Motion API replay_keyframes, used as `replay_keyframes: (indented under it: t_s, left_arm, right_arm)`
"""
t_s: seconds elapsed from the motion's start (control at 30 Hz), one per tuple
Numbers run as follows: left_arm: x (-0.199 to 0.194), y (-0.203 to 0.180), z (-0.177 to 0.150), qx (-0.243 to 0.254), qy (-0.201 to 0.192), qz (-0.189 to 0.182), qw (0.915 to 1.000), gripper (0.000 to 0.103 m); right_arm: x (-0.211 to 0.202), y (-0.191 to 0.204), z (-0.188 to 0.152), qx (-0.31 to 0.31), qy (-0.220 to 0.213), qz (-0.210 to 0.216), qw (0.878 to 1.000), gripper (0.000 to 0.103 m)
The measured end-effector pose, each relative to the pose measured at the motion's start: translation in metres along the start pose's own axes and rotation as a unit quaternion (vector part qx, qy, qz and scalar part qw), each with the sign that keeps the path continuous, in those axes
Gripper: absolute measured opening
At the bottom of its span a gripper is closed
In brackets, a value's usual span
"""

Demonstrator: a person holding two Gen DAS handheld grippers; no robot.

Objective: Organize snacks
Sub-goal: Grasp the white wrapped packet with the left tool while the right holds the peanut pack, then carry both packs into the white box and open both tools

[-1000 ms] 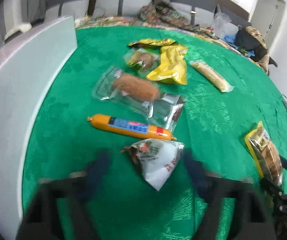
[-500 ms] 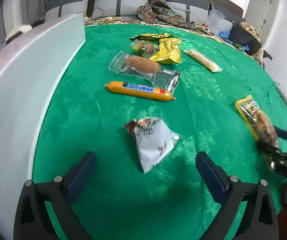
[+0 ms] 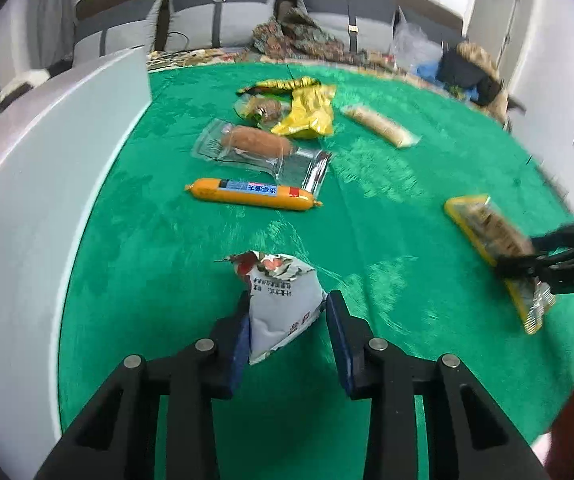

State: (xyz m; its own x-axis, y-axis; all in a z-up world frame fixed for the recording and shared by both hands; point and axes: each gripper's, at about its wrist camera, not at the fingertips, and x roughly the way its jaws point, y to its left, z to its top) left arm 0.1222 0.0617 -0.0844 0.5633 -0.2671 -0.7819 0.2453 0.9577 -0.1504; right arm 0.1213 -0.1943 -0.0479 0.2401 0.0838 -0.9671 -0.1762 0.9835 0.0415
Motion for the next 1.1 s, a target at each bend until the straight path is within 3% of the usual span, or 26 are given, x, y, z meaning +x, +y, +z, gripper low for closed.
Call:
replay_keyframes:
  t_s: [0.17,0.27,0.4,0.53,0.7,0.77,0.8,0.83,0.93,1.0,1.1]
  left_arm:
    - [-0.037,0.005,-0.004,-0.057,-0.028,-0.041,0.9971,0.035]
    - [-0.067,0.007,0.007,-0.077,-0.054,-0.057,0.9939,0.035]
    - [-0.118,0.030,0.029,-0.095,-0.099,-0.054,0.9891,0.035]
    - [-0.165,0.087,0.047,-0.116,-0.127,0.003,0.9850,0.035]
    - [-0.191,0.183,0.044,-0.152,-0.123,0.130,0.9719,0.040]
    - [-0.188,0.227,0.034,-0.183,-0.091,0.195,0.9593,0.061]
    - [-0.186,0.242,0.027,-0.196,-0.079,0.209,0.9547,0.079]
    - [-0.187,0.258,0.017,-0.214,-0.071,0.225,0.9478,0.082]
    - [-0.193,0.279,-0.013,-0.245,-0.064,0.233,0.9387,0.082]
    - [-0.194,0.278,-0.027,-0.253,-0.068,0.233,0.9367,0.082]
    - [-0.192,0.256,-0.031,-0.237,-0.078,0.218,0.9437,0.082]
  right_arm:
    - [-0.027,-0.005,-0.020,0.049,-0.026,0.062,0.997,0.059]
    - [-0.028,0.005,-0.025,0.048,-0.005,0.063,0.997,0.059]
    - [-0.057,0.041,0.005,0.019,-0.032,0.098,0.994,0.059]
    - [-0.107,0.110,0.053,-0.025,-0.084,0.170,0.982,0.059]
    - [-0.156,0.219,0.109,-0.070,-0.123,0.281,0.949,0.060]
    - [-0.161,0.260,0.124,-0.072,-0.130,0.320,0.936,0.066]
    - [-0.160,0.278,0.129,-0.072,-0.131,0.338,0.929,0.071]
    - [-0.155,0.297,0.137,-0.068,-0.120,0.352,0.926,0.075]
    - [-0.139,0.310,0.145,-0.042,-0.090,0.360,0.928,0.075]
    - [-0.134,0.296,0.141,-0.028,-0.105,0.350,0.930,0.075]
    - [-0.115,0.255,0.126,-0.037,-0.131,0.279,0.951,0.075]
